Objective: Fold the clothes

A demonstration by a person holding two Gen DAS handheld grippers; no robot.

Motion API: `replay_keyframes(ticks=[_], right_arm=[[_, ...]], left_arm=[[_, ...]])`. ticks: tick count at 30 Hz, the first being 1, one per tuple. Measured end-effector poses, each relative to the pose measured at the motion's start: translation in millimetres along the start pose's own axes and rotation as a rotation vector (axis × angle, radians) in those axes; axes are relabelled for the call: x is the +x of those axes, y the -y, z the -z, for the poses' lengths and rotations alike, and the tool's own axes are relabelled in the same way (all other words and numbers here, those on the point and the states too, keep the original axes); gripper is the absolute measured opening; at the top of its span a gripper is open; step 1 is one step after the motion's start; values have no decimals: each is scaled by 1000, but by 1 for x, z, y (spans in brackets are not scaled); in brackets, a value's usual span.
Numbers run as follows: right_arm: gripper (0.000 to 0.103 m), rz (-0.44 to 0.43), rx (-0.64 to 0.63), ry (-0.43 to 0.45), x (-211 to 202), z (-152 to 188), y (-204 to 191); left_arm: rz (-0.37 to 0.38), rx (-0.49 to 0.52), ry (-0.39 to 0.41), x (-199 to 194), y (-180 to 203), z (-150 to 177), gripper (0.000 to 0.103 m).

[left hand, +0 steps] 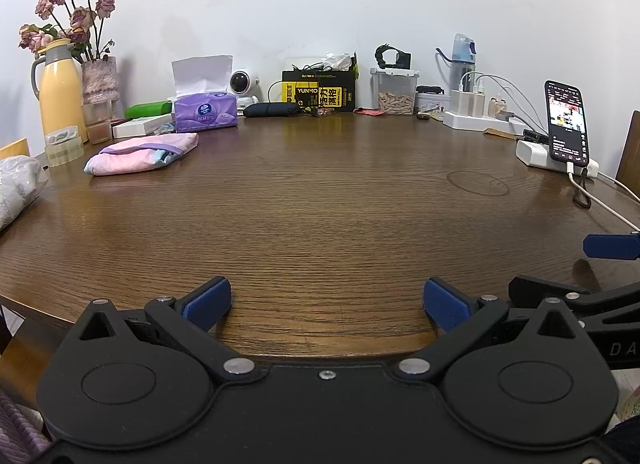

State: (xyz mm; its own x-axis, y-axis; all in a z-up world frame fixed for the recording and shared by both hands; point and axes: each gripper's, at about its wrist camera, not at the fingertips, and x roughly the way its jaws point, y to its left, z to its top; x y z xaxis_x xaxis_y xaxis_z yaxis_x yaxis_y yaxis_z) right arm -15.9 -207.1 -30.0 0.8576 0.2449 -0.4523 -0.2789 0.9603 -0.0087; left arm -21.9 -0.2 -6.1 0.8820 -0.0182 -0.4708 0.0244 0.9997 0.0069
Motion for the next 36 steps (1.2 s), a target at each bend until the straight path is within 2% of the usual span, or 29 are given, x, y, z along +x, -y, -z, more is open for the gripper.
replay_keyframes(ticks=[36], right_arm=[[102,-14,-4,0,4,1,5]], left_arm=[[5,0,-1,1,-4,-1,103]])
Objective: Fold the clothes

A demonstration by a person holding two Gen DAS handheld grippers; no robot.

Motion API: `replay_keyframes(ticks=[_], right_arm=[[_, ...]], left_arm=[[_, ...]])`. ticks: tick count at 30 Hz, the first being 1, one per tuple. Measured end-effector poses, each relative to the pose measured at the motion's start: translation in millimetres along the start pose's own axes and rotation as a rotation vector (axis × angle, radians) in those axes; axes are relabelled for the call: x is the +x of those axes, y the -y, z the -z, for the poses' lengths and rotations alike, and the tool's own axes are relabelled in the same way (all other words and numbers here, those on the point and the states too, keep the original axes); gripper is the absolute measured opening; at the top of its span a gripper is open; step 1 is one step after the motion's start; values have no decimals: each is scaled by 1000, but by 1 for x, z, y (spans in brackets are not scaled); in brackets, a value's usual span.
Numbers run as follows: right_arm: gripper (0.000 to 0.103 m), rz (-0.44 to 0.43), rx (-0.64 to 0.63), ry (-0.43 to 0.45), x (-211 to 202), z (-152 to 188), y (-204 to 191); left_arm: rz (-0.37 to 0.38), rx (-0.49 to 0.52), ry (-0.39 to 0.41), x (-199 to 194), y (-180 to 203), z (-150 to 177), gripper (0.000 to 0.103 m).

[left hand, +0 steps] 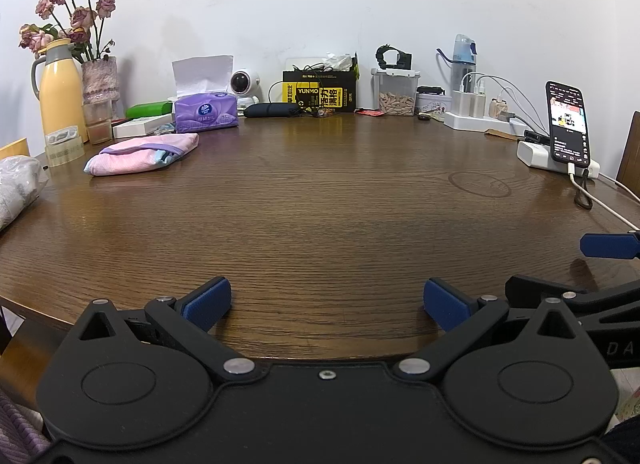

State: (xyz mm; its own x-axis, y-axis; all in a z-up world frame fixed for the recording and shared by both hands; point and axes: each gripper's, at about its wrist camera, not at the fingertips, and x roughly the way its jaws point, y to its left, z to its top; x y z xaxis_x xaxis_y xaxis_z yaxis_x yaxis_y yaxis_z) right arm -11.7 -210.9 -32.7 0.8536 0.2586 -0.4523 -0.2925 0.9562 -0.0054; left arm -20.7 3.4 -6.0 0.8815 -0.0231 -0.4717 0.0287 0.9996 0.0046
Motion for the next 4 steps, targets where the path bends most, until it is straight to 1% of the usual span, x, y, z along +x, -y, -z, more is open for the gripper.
replay_keyframes(ticks=[4], right_arm=[[102,1,2,0,0,1,0]], left_arm=[[1,1,-2,0,-1,0,103]])
